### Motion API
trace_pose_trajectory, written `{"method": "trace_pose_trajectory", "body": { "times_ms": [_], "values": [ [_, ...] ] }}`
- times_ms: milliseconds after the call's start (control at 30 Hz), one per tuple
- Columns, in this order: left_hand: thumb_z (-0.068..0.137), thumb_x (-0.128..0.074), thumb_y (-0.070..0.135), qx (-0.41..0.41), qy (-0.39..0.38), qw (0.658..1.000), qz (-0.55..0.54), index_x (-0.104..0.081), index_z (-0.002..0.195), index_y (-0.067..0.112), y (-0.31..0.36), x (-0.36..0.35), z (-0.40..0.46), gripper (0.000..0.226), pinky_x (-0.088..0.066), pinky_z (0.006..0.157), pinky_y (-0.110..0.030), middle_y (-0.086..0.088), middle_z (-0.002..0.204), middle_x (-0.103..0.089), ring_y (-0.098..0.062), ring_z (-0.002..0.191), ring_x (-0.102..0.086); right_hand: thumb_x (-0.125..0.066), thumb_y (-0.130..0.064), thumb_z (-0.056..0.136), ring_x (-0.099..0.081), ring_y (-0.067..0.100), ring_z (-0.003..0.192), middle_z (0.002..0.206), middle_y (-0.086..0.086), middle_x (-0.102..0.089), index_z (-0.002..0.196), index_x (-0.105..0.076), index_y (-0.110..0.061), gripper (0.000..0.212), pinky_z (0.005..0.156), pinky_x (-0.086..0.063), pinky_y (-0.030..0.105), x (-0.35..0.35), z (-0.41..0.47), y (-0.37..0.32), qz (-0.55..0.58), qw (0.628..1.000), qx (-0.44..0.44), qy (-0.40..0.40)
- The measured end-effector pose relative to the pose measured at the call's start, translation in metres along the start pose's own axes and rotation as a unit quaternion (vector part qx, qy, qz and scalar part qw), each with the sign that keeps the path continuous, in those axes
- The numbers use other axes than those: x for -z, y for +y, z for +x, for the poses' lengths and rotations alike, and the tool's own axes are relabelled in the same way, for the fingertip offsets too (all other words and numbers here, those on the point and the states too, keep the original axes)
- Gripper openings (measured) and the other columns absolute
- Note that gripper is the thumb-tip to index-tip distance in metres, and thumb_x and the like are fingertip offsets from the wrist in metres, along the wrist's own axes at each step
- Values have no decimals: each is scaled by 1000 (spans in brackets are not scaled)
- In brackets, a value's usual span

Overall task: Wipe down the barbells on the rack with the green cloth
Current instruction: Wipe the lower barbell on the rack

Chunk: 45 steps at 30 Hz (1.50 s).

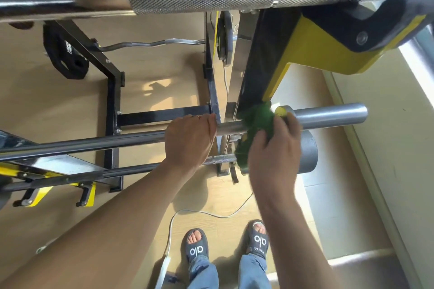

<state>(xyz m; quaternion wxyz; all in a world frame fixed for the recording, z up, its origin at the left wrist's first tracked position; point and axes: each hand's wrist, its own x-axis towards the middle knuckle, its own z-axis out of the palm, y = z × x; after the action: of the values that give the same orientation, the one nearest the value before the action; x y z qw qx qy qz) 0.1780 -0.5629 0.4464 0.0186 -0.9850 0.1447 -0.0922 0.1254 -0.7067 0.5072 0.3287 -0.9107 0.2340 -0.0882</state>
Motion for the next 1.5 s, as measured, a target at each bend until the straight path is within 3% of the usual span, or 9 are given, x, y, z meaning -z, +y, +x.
{"method": "trace_pose_trajectory", "body": {
  "times_ms": [100, 267, 400, 533, 733, 867, 1233, 1333, 1500],
  "values": [
    [104, 1, 31, -22, -7, 999, 30, -41, 69, 20, 0, -3, -2, 56, -26, 47, -27, 7, 50, -33, -14, 44, -32, -46, -5, 95, -45, 30, 116, 146, 5, -41, 122, -58, -3, 30, 100, -34, 33, -7, 5, -6, -38, 999, -29, 9],
    [86, -72, 14, -4, -11, 1000, -13, -54, 60, 11, -3, -6, -1, 31, -42, 43, -24, -2, 44, -47, -19, 36, -45, -46, -4, 95, -43, 31, 120, 157, 6, -30, 142, -44, -1, 46, 103, -36, 35, -32, -7, -19, -79, 994, -42, -65],
    [99, -48, 21, -27, -18, 999, -40, -52, 67, 14, -3, -7, -1, 33, -46, 46, -31, 1, 48, -46, -20, 41, -43, -44, -6, 98, -48, 24, 117, 154, 0, -38, 142, -48, -6, 44, 101, -41, 29, -43, -27, -23, -29, 997, -3, -77],
    [97, -56, 25, -22, -7, 995, -93, -57, 67, 16, -6, -12, -3, 32, -43, 48, -30, 0, 51, -51, -20, 44, -46, -47, -9, 98, -52, -7, 108, 132, -17, -54, 129, -62, -16, 35, 99, -47, 18, -34, -38, -16, 98, 979, 57, -168],
    [88, -62, 17, -18, -43, 998, 47, -49, 64, 17, -2, 5, -2, 27, -20, 47, -23, 4, 44, -43, -15, 39, -32, -50, -12, 95, -54, 17, 111, 125, -6, -59, 119, -64, -11, 28, 99, -47, 26, 22, 6, 11, 43, 994, -23, 96],
    [86, -69, 20, -1, -56, 998, 31, -54, 61, 15, -3, 6, -1, 29, -21, 46, -23, 2, 43, -45, -16, 36, -39, -49, -10, 93, -52, 28, 114, 129, 4, -58, 115, -64, -5, 27, 101, -46, 42, -22, 4, -1, -27, 999, -7, -18],
    [103, -47, 33, -1, -73, 986, -147, -48, 79, 22, -13, 6, -4, 26, -35, 53, -27, 5, 66, -53, -15, 56, -50, -49, -4, 95, -56, 13, 112, 128, -9, -62, 121, -68, -15, 34, 101, -48, 28, -47, -39, -21, 90, 986, 63, -124],
    [106, -36, 24, -2, -63, 982, -177, -59, 104, 11, -20, 21, -3, 26, -36, 57, -28, -4, 86, -61, -14, 70, -49, -55, -9, 97, -52, 17, 123, 138, -6, -57, 134, -60, -14, 37, 103, -39, 24, -24, -27, 0, 42, 996, 51, -60],
    [105, -29, 29, 100, 35, 981, -161, -60, 92, 13, -63, 33, -4, 37, -42, 62, -35, 3, 73, -52, -16, 65, -49, -51, -21, 101, -49, 23, 120, 141, 3, -45, 130, -58, -7, 33, 103, -48, 43, -40, -16, 6, -10, 999, 28, -13]
  ]
}}
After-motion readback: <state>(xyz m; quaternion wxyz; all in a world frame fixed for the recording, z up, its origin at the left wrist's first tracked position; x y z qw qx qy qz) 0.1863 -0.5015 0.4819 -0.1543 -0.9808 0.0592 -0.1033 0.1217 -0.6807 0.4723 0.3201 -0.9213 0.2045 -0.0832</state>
